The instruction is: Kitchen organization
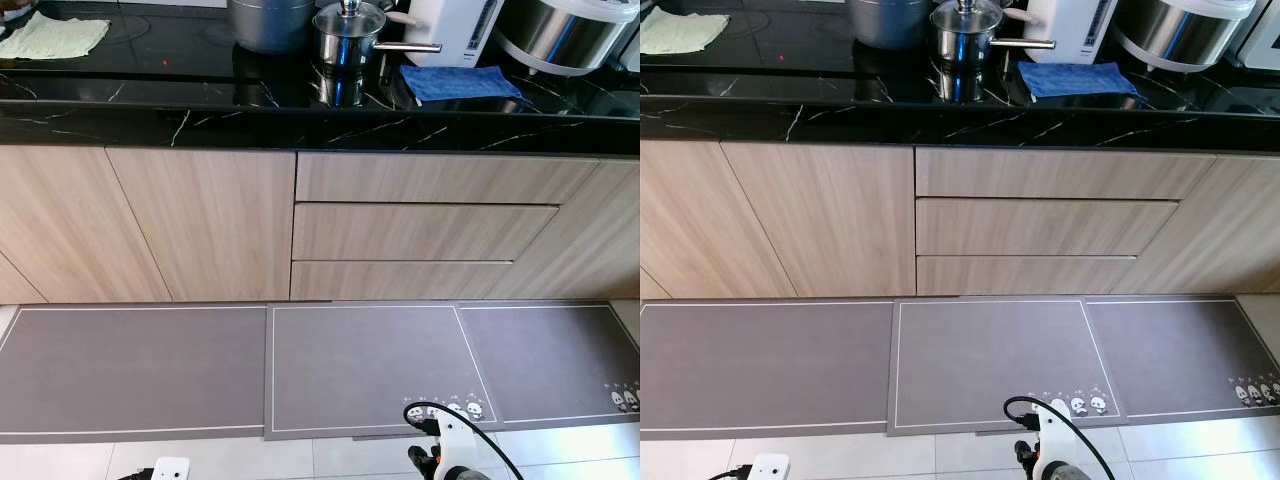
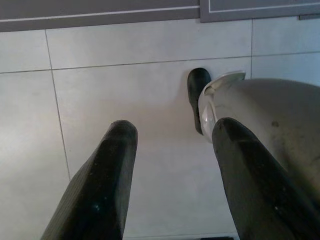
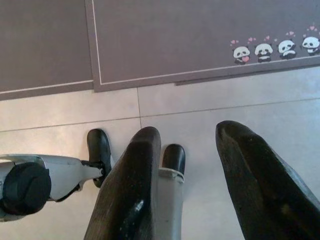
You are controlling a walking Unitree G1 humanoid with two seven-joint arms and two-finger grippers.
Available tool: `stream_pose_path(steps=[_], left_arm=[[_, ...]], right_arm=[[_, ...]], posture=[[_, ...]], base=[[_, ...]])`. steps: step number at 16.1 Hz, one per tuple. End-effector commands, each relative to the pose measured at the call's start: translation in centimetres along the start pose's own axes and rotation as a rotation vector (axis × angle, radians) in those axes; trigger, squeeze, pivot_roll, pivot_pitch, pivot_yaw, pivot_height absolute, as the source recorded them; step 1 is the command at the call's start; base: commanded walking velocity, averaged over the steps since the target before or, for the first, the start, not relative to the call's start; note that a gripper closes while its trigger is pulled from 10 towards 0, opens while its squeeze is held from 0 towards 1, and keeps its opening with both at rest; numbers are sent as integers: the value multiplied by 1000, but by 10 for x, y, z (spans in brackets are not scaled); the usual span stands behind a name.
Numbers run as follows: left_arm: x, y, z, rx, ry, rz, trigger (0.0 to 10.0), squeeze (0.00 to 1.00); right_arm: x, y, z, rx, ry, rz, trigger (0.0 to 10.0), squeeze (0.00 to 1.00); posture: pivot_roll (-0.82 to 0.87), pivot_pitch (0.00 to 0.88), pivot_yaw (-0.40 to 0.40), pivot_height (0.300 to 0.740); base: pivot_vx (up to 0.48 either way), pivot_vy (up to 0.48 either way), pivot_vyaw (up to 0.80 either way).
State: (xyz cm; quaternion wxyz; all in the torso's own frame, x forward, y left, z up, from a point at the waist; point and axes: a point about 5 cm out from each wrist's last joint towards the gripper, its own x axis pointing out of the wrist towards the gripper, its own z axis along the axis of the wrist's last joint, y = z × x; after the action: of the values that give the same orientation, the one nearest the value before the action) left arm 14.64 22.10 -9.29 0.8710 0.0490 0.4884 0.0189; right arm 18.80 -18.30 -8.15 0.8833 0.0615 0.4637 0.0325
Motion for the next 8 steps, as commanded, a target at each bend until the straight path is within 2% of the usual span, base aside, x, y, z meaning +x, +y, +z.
stream_pose_path(steps=[1, 4, 8], left_arm=[[-2, 0, -10, 31, 41, -3, 10000, 0], [-1, 4, -5, 92, 35, -14, 10000, 0], [0, 13, 7, 133, 10, -6, 10000, 0]], right_arm=[[-2, -6, -4, -7, 20, -16, 10000, 0], [-2, -5, -10, -7, 29, -16, 10000, 0], [-2, 5, -20, -16, 53, 3, 10000, 0]], posture=[[85, 104, -78, 740], [119, 91, -38, 740], [142, 84, -2, 740]], base=[[0, 0, 0], [0, 0, 0], [0, 0, 0]])
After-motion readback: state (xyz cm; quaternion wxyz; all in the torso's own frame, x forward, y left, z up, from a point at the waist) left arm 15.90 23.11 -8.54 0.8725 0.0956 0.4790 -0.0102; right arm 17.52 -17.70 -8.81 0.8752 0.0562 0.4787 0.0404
